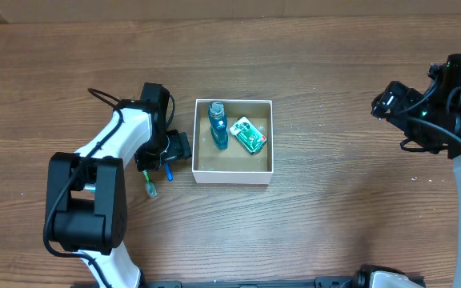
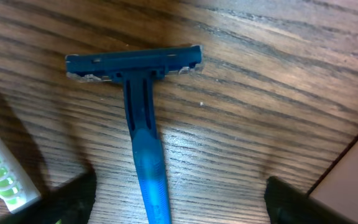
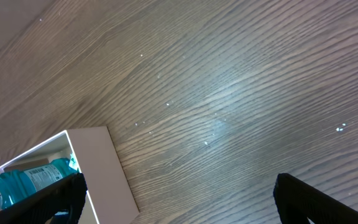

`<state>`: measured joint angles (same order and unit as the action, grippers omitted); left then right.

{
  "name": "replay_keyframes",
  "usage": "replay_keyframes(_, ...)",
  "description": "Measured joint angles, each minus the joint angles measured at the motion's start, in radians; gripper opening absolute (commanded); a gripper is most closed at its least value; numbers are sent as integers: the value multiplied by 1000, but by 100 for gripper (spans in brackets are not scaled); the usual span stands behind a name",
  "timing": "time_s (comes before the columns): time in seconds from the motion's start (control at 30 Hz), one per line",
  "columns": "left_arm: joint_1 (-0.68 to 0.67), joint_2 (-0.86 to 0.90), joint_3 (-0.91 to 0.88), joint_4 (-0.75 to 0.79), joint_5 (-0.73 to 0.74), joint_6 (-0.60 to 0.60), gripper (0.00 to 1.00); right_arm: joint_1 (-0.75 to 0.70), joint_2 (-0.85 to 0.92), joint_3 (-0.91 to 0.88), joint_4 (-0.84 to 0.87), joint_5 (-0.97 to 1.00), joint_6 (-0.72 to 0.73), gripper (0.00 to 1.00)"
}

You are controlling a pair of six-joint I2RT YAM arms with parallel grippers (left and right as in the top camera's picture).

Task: Pack container
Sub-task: 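Grasp the blue razor with the left gripper, then lower the razor into the box and release it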

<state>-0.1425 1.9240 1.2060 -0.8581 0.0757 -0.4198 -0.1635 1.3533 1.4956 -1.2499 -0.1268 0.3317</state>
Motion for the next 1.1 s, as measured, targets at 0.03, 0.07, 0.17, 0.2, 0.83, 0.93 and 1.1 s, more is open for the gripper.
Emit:
replay_keyframes(0.03,0,2,1,1,-1,-1,33,0,0,0,0,0,0,98)
replay_keyframes(0.07,0,3,1,1,0,-4,26,0,0,0,0,0,0,98)
replay_keyframes(0.17,0,6,1,2,0,-5,12,0,0,0,0,0,-3,98)
replay_keyframes(0.2,0,7,1,2,2,-2,11,0,0,0,0,0,-4,98)
replay_keyframes(0.83,-248,-374,289,-52,-63,227,4,0,0,0,1,0,-15,98)
replay_keyframes(0.93,-451,-413,302,-39,-74,461,4,0,0,0,1,0,-15,98)
replay_keyframes(1.1,-564,-246,300,-48,-78,666,4,0,0,0,0,0,-15,99)
